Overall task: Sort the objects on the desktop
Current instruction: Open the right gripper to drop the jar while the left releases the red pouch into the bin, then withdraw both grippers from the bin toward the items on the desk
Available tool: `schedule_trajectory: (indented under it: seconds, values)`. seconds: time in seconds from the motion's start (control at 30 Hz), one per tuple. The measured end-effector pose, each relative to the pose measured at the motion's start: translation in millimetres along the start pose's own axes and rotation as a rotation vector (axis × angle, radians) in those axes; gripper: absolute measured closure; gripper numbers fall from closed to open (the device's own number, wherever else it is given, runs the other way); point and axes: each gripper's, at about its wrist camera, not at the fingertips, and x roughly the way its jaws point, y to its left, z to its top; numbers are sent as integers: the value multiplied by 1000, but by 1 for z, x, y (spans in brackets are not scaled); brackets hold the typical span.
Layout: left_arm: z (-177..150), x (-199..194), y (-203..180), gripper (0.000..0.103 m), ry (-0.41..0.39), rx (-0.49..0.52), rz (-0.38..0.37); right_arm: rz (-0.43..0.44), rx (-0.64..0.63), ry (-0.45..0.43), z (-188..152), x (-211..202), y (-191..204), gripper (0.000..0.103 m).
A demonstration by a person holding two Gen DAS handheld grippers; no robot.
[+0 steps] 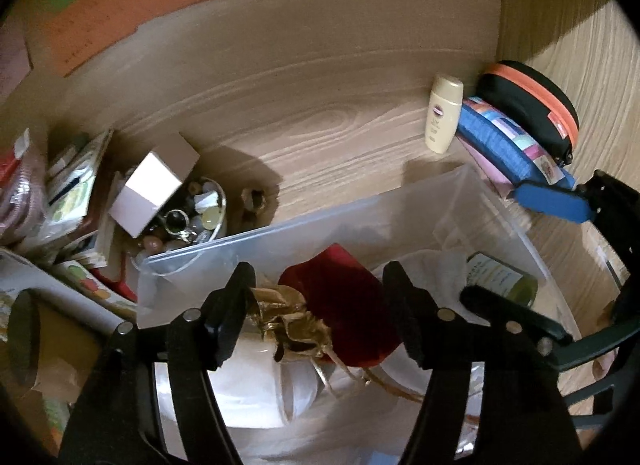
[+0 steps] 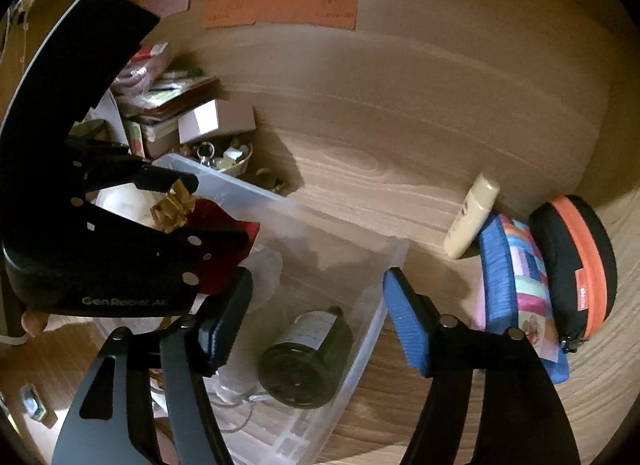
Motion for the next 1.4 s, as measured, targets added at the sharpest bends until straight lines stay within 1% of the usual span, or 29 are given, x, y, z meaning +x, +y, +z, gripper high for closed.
schedule_trajectory:
  seconds: [0.03,0.07,0.13,0.2,0.23,0.27,0.4,0.47,0.57,0.6,0.73,0.9,1.07,1.27,1.4]
  values:
    - [0,-2,1,33,-4,-2,4,-5,4,-11,1,-3,0,25]
    - [0,-5,4,30,-10,-6,10,-8,5,-18,2,-4,-1,24]
    - [-1,-12,7,19,-27,-16,27,-14,4,-29,3,-9,0,25]
    - [-1,-19,11,15,-46,-25,43,-15,11,-36,4,-14,0,24]
    - [-2,-23,13,14,-52,-28,49,-15,13,-37,5,-14,0,22]
    - [-2,-27,14,13,-59,-31,57,-16,18,-39,6,-17,0,19]
    - [-6,-42,20,13,-77,-44,62,-14,31,-54,8,-28,0,18]
    - [-8,-52,24,12,-91,-57,67,-15,38,-59,8,-34,0,14]
    - [-13,-64,27,8,-107,-68,63,-6,52,-72,9,-45,2,9]
    - [-15,-69,29,6,-116,-71,68,-4,55,-77,9,-49,3,8]
    - [-25,-87,35,5,-146,-77,92,-9,52,-100,10,-64,8,8]
    - [-42,-108,43,3,-173,-96,94,-2,44,-124,7,-82,18,7]
    - [-61,-123,49,3,-184,-109,93,-8,27,-133,0,-95,28,7]
    - [-93,-141,51,3,-194,-105,129,-9,30,-128,-16,-110,40,6]
    - [-116,-145,46,2,-175,-97,136,4,42,-114,-27,-113,49,6]
